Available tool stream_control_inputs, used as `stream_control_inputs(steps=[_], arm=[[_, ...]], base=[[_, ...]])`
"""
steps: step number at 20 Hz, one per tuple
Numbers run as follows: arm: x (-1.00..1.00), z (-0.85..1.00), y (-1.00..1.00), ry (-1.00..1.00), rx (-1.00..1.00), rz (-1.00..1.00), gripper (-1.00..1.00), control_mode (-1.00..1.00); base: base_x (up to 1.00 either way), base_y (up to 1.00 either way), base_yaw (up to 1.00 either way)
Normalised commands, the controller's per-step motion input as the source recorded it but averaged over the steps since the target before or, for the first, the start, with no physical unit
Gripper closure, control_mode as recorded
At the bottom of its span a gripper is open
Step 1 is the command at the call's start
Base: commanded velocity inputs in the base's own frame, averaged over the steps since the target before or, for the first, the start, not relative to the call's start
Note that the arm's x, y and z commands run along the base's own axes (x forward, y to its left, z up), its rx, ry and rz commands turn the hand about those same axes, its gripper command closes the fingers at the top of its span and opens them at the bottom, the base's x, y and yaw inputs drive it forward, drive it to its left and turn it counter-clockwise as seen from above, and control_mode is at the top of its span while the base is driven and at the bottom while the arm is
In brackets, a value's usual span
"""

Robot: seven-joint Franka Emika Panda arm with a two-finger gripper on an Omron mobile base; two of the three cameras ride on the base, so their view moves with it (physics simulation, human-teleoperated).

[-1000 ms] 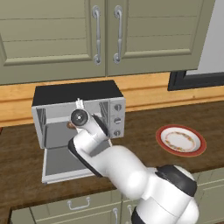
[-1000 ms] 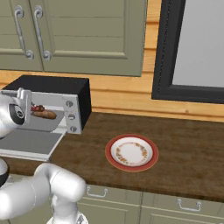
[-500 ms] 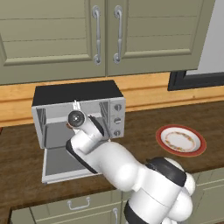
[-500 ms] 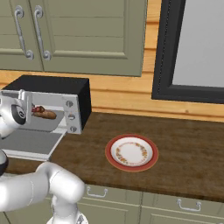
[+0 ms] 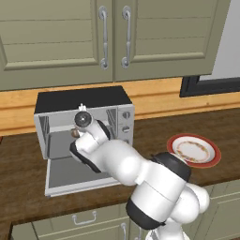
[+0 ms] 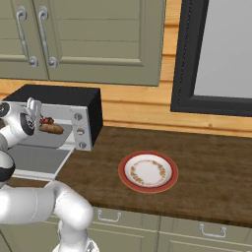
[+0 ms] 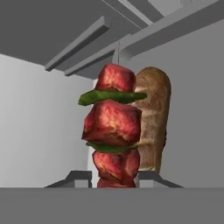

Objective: Pick up the kebab skewer and baguette bread, and place them inside the toaster oven. Close the toaster oven door and start by setting the timer.

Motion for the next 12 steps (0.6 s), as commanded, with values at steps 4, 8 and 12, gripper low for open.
stream_control_inputs(steps=[4, 8, 12], arm=[[0.14, -0.07, 0.0, 0.03, 0.02, 0.0, 1.0, -1.0], [0.01, -0.12, 0.0, 0.1, 0.0, 0.0, 1.0, -1.0], [0.0, -0.09, 0.02, 0.08, 0.0, 0.0, -1.0, -1.0]], base=[[0.0, 0.0, 0.0], [0.0, 0.0, 0.0], [0.0, 0.0, 0.0]])
